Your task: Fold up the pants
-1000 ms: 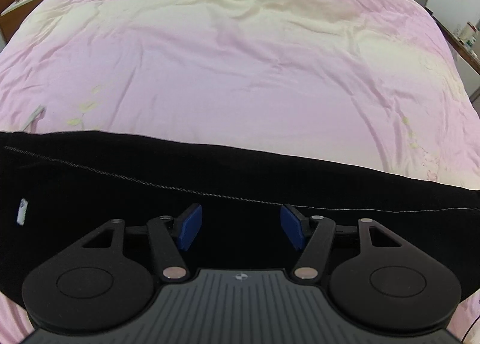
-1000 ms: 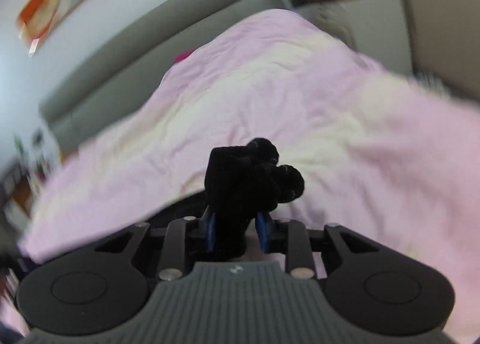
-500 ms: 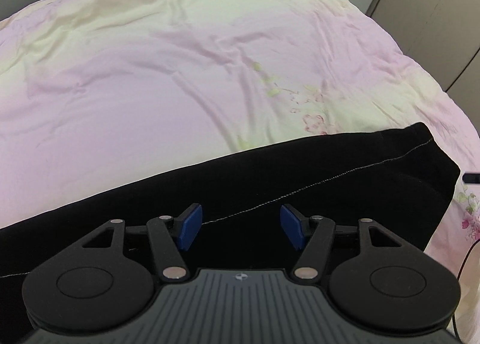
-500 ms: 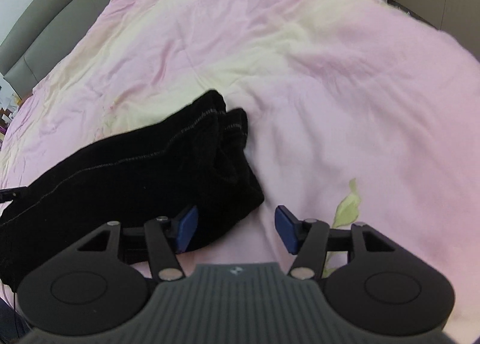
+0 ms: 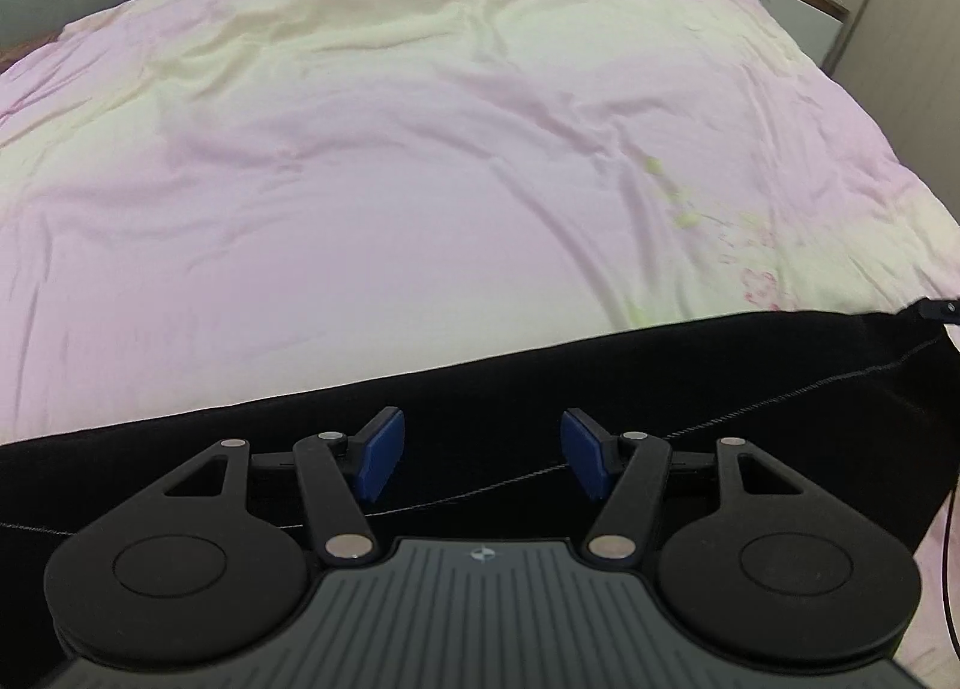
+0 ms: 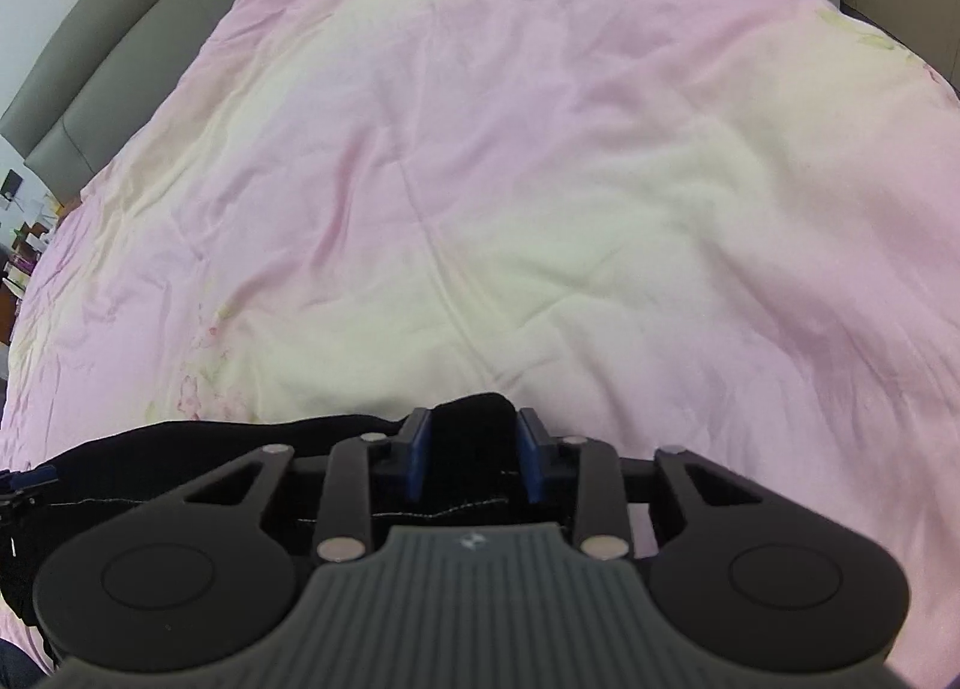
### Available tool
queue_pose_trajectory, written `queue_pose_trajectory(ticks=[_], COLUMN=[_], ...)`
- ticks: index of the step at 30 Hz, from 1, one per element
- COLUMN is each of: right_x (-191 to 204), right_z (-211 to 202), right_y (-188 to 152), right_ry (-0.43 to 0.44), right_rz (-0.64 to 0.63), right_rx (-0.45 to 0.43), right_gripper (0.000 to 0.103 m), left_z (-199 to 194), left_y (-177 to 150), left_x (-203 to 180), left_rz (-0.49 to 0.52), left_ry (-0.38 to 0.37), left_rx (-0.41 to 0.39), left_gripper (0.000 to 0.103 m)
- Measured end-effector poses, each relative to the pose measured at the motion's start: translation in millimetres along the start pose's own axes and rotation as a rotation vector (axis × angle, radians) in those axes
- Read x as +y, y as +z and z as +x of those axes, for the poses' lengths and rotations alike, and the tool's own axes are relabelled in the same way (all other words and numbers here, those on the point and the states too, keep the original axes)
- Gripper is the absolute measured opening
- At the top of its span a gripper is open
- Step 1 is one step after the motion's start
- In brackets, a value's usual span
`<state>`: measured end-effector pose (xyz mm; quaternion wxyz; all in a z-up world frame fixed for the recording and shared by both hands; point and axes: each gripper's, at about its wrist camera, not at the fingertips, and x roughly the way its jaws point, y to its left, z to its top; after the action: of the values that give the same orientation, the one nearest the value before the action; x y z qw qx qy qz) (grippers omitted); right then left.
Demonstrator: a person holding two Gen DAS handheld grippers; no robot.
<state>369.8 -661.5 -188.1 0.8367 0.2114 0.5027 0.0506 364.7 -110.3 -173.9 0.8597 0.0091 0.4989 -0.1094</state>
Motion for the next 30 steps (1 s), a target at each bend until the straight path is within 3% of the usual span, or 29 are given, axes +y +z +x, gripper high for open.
queue_pose_trajectory(ticks=[1,2,7,15,17,20,24,27,30], right_x=[5,10,10,-4,-4,0,-5,-15,-34], right_z=[-5,-8,-51,15,9,-13,-31,-31,-18], right_y=[-2,-4,-8,-8,-7,-8,-19,-29,-35], right_ry=[-0.020,-0.044,-0.108,-0.196,-0.188,-0.167,-0.092,-0.081,0.008], right_rz=[-0.030,-0.049,-0.023,0.021,0.036,0.032,0.038,0.044,0.127], right_rx=[-0.017,-0.024,-0.144,-0.027,-0.031,-0.035,0.028,0.094,0.175], right_gripper=[0.009,0.005,0.000,0.000,0.005,0.043,0.045,0.045,0.045], left_z=[-1,-2,3,42,47,47,30,13,-3], left_y=[0,-1,-5,-11,-11,-9,-3,1,-3], left_x=[10,19,51,55,55,58,53,39,14], left_rz=[-0.019,-0.034,-0.089,-0.086,-0.090,-0.107,-0.095,-0.061,0.017], left_ry=[0.016,0.038,0.094,0.135,0.144,0.143,0.158,0.087,0.011], left_rx=[-0.004,-0.009,0.008,0.032,0.022,-0.006,-0.079,-0.074,-0.084], left_gripper=[0.071,0.071,0.071,0.071,0.074,0.075,0.071,0.071,0.071])
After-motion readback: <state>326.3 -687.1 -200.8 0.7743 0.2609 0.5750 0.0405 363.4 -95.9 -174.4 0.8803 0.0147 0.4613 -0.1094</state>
